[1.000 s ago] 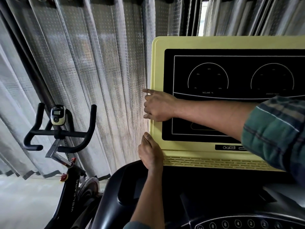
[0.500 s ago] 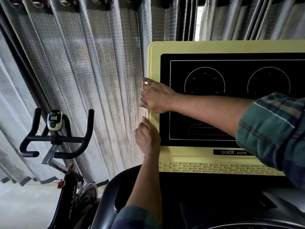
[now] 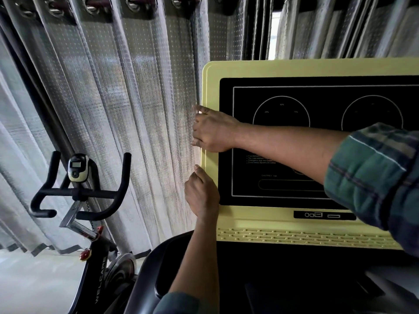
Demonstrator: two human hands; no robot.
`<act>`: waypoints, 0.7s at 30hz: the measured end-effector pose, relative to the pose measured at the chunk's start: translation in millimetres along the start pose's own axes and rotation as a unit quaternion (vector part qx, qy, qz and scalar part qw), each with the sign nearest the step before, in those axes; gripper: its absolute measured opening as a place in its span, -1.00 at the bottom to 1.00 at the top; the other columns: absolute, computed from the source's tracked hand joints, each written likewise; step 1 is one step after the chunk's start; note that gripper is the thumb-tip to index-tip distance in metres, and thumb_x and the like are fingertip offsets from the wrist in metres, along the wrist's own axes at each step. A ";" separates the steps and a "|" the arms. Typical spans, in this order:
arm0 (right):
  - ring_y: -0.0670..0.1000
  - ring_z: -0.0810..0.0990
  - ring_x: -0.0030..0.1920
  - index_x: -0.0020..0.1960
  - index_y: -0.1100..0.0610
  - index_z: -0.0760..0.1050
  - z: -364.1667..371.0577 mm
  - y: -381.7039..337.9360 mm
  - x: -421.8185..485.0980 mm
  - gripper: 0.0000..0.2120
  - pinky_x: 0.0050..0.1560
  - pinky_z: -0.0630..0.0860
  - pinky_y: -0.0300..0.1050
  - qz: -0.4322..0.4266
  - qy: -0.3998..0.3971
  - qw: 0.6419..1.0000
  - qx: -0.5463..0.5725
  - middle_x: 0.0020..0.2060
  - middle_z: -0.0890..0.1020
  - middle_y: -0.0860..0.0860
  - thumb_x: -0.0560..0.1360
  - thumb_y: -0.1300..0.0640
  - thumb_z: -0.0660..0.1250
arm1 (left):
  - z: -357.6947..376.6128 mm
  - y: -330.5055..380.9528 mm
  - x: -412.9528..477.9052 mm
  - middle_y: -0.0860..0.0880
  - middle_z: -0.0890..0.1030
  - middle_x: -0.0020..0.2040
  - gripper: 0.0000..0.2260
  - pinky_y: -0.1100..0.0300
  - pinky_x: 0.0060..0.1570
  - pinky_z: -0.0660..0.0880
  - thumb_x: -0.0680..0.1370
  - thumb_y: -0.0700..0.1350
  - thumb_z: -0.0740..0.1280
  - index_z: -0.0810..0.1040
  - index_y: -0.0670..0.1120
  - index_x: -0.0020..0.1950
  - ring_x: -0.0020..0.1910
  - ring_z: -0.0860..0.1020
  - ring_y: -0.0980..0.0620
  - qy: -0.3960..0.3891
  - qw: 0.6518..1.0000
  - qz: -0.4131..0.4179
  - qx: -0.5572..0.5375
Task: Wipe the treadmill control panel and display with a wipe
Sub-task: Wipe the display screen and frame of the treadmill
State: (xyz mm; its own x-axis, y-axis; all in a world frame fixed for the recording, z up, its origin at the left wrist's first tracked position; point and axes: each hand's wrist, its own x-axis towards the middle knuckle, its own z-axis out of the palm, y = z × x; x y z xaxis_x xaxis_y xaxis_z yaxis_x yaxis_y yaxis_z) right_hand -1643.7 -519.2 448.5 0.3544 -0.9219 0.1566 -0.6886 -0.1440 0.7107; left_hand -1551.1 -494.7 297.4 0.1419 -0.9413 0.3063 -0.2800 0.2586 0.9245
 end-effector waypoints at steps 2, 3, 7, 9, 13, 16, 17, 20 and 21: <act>0.07 0.49 0.30 0.13 0.06 0.64 -3.3 4.3 1.0 -0.50 0.62 -0.09 0.14 0.002 -0.002 1.000 0.011 0.04 0.68 -0.03 0.68 -0.17 -0.01 | -0.7 0.6 0.5 -0.29 0.64 -0.09 -0.50 -0.06 -0.15 0.41 0.69 -0.01 0.01 0.61 -0.27 -0.12 -0.09 0.56 -0.31 -0.003 1.000 -0.004 -0.002; 0.07 0.48 0.32 0.14 0.06 0.64 -5.0 7.1 1.1 -0.50 0.62 -0.12 0.14 0.015 0.002 1.000 0.016 0.05 0.67 -0.02 0.68 -0.17 0.00 | -0.9 0.4 1.2 -0.29 0.64 -0.09 -0.53 -0.05 -0.17 0.38 0.69 -0.04 0.02 0.60 -0.26 -0.14 -0.09 0.56 -0.31 -0.006 1.000 -0.006 -0.002; 0.10 0.46 0.35 0.16 0.08 0.62 -4.4 15.5 4.3 -0.48 0.62 -0.11 0.17 -0.008 -0.011 1.000 0.013 0.10 0.67 0.00 0.68 -0.18 -0.02 | -1.0 21.5 21.9 -0.26 0.62 -0.14 -0.68 -0.08 -0.22 0.38 0.63 -0.11 0.05 0.48 -0.18 -0.21 -0.16 0.52 -0.30 -0.014 0.999 0.018 -0.029; 0.07 0.47 0.33 0.14 0.07 0.64 -5.6 20.4 5.5 -0.51 0.62 -0.11 0.15 0.009 0.010 0.999 0.030 0.07 0.67 -0.02 0.68 -0.16 0.00 | 3.3 41.8 38.0 -0.26 0.63 -0.08 -0.63 -0.10 -0.14 0.43 0.63 -0.03 0.03 0.54 -0.16 -0.15 -0.11 0.52 -0.29 -0.025 0.999 0.026 -0.040; 0.06 0.48 0.33 0.11 0.08 0.65 -8.3 33.8 11.5 -0.51 0.62 -0.13 0.13 0.020 0.017 0.999 0.036 0.05 0.68 0.00 0.68 -0.15 0.01 | 13.1 54.5 49.1 -0.28 0.63 0.04 -0.52 -0.06 -0.04 0.45 0.64 0.06 0.00 0.61 -0.21 0.01 0.00 0.55 -0.29 -0.011 1.000 0.010 -0.016; 0.07 0.47 0.35 0.09 0.10 0.64 -8.1 44.3 16.7 -0.50 0.62 -0.12 0.15 0.046 0.032 0.997 0.044 0.03 0.67 0.01 0.68 -0.17 0.02 | 17.8 48.5 48.2 -0.30 0.62 0.01 -0.51 -0.04 -0.08 0.41 0.66 0.04 -0.01 0.61 -0.24 0.00 -0.02 0.53 -0.30 -0.010 1.000 0.024 -0.013; 0.08 0.45 0.37 0.11 0.12 0.63 -8.5 47.4 18.5 -0.49 0.62 -0.12 0.16 0.044 0.028 0.998 0.045 0.06 0.67 0.03 0.68 -0.17 0.02 | 18.2 47.9 48.0 -0.30 0.62 0.02 -0.54 0.00 -0.13 0.35 0.67 0.01 -0.01 0.60 -0.24 0.00 -0.01 0.52 -0.31 -0.012 0.999 0.028 -0.009; 0.09 0.42 0.42 0.10 0.09 0.64 -8.9 56.2 25.5 -0.48 0.62 -0.12 0.17 0.032 0.015 0.998 0.059 0.11 0.67 0.05 0.67 -0.21 0.01 | 17.3 48.8 49.6 -0.30 0.62 0.04 -0.59 0.03 -0.15 0.19 0.68 -0.07 -0.01 0.58 -0.26 0.06 0.03 0.49 -0.32 -0.017 0.999 0.042 0.015; 0.09 0.39 0.45 0.11 0.08 0.64 -9.6 59.0 26.1 -0.48 0.62 -0.14 0.17 0.043 0.021 0.996 0.070 0.13 0.67 0.05 0.67 -0.22 0.02 | 17.3 48.6 49.3 -0.30 0.61 0.05 -0.59 0.03 -0.15 0.17 0.69 -0.08 -0.01 0.57 -0.26 0.08 0.04 0.49 -0.31 -0.019 0.999 0.045 0.022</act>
State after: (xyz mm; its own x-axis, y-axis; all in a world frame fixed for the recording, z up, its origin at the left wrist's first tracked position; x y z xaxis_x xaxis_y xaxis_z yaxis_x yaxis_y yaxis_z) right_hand -1669.0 -548.2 501.2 0.3150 -0.9175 0.2430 -0.7982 -0.1176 0.5908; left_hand -1574.2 -532.3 353.4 0.0784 -0.9224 0.3782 -0.3317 0.3336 0.8824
